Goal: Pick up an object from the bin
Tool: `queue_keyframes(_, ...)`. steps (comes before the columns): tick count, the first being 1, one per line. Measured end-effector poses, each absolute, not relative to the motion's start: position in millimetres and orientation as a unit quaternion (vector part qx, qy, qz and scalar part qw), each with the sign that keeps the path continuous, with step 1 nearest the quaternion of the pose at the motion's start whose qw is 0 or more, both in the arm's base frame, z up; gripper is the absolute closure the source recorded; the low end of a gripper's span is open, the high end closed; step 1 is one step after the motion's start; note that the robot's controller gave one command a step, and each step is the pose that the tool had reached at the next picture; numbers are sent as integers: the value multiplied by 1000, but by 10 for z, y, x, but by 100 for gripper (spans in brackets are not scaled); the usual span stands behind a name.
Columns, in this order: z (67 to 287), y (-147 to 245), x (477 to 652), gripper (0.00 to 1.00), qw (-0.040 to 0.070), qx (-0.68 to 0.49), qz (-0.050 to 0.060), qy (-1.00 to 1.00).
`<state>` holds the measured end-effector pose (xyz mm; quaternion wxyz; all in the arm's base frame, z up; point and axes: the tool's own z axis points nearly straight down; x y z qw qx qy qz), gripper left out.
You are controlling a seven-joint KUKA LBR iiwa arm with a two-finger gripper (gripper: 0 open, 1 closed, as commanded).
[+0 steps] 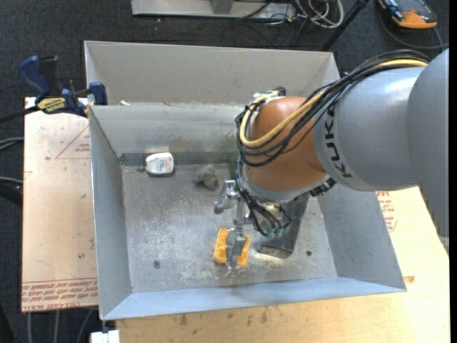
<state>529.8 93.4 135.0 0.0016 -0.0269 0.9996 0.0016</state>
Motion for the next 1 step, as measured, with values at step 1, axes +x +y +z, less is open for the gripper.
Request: queue_keyframes(1, 856, 738, 5076, 100, 7, -176, 1, 984)
